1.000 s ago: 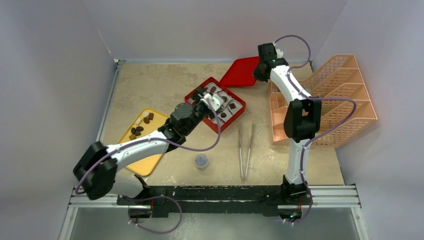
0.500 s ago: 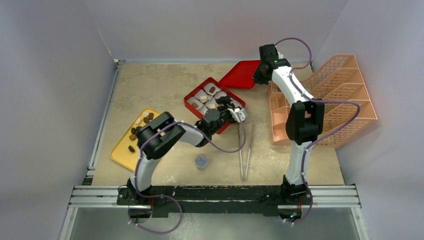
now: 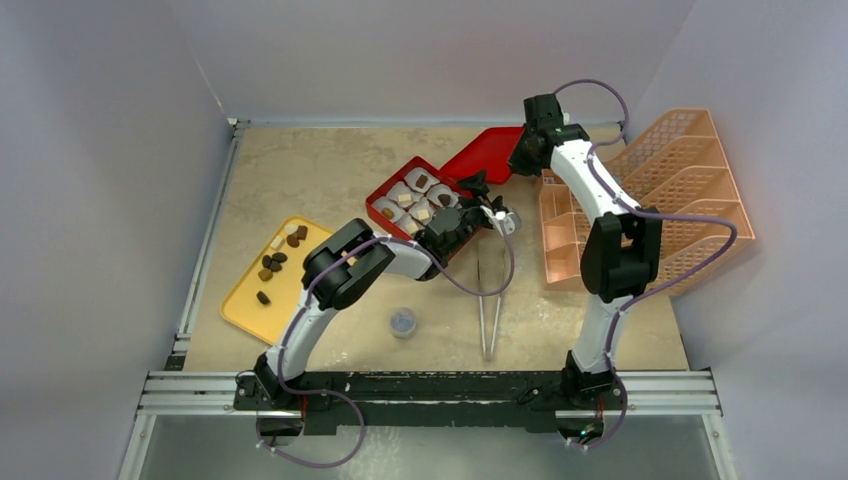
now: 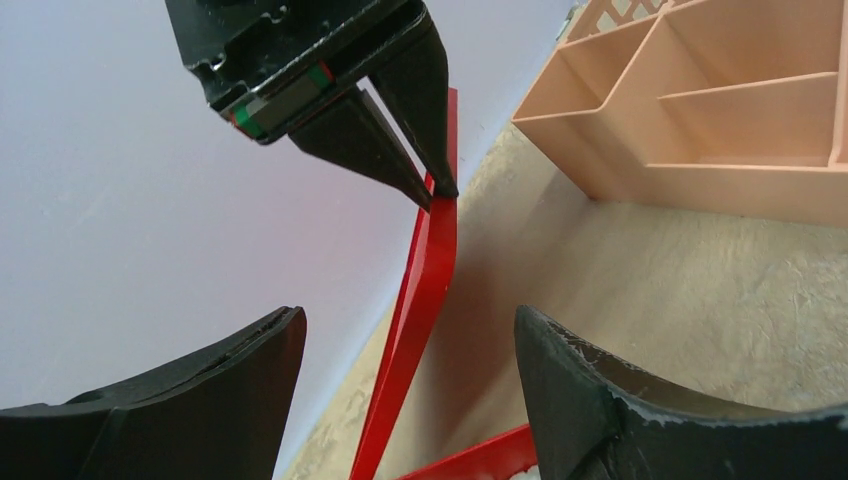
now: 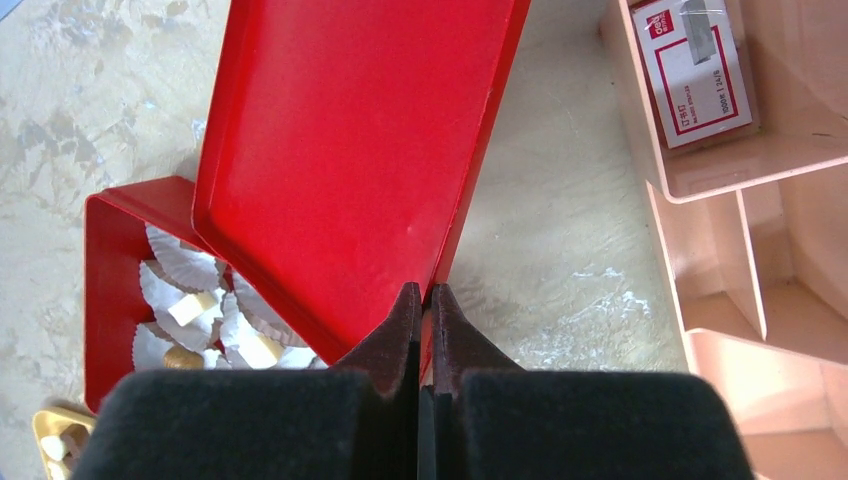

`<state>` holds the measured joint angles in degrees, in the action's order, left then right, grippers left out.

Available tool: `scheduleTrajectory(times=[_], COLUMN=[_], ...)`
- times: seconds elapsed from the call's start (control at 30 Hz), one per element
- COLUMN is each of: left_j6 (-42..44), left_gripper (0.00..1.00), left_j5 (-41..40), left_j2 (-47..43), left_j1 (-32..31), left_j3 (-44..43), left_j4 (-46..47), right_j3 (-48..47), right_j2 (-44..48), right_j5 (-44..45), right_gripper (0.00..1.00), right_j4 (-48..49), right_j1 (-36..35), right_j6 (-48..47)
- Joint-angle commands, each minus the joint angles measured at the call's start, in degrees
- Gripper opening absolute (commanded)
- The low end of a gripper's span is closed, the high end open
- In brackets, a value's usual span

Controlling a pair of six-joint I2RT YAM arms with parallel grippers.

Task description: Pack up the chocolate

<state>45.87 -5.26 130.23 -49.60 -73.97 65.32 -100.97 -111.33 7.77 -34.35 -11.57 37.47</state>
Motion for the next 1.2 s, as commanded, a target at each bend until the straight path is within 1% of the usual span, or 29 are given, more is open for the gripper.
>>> scheduleTrajectory(times=[0.0,0.17,0.23,0.3,0.37,0.4,0.57,0.6,0.67,0.77,0.83,0.93,1.03,1.17], left_j6=[3.7,5.3,6.5,7.1,7.3,7.4,7.4,7.2,7.1,5.1,3.4,1.6,-0.4,-5.1], left_gripper=[0.75,0.71,0.67,0.57,0.42,0.37,0.21,0.18,0.12,0.08,0.06,0.02,0.00,0.00], left_j5=[1.8,2.0,2.2,2.4,2.2,2.0,1.3,1.2,1.0,0.2,-0.3,-1.0,-1.6,-2.9], left_j2=[2.6,6.0,7.5,8.6,8.8,8.5,6.1,5.6,4.0,1.0,-1.6,-5.6,-9.3,-14.4], left_j1=[-0.1,-0.1,0.0,0.1,0.3,0.3,0.5,0.5,0.4,0.4,0.4,0.4,0.3,0.4], left_j3=[-4.6,-9.6,-12.3,-14.5,-15.4,-15.5,-15.3,-15.3,-15.1,-14.3,-12.8,-10.0,-7.3,-5.7], left_j4=[-0.8,-3.9,-5.4,-6.3,-5.7,-5.4,-3.9,-3.4,-2.9,-0.5,1.0,3.2,5.6,6.7], right_j3=[0.7,1.2,1.2,1.1,0.5,0.2,-1.7,-2.6,-4.1,-7.1,-8.4,-7.9,-7.1,-0.3], right_j2=[4.1,4.5,4.7,4.8,5.0,5.0,7.1,7.7,9.0,11.6,13.9,18.5,22.1,29.2], right_j5=[-3.1,-3.4,-3.4,-3.5,-3.5,-3.5,-4.2,-3.7,-2.8,-2.3,-0.7,0.6,0.3,0.1], right_gripper=[0.00,0.00,0.00,0.00,0.00,0.00,0.00,0.02,0.11,0.25,0.32,0.43,0.48,0.52], right_j4=[1.1,1.6,1.6,1.9,1.4,1.0,1.6,1.6,0.8,-0.3,1.5,6.1,8.5,13.7], right_j1=[-0.4,-0.5,-0.5,-0.4,-0.5,-0.4,-0.5,-0.5,-0.4,-0.3,-0.3,-0.4,-0.3,-0.3], right_j6=[-2.0,-2.8,-2.9,-3.8,-4.3,-4.5,-5.6,-5.5,-5.4,-5.4,-7.4,-11.3,-16.8,-22.8])
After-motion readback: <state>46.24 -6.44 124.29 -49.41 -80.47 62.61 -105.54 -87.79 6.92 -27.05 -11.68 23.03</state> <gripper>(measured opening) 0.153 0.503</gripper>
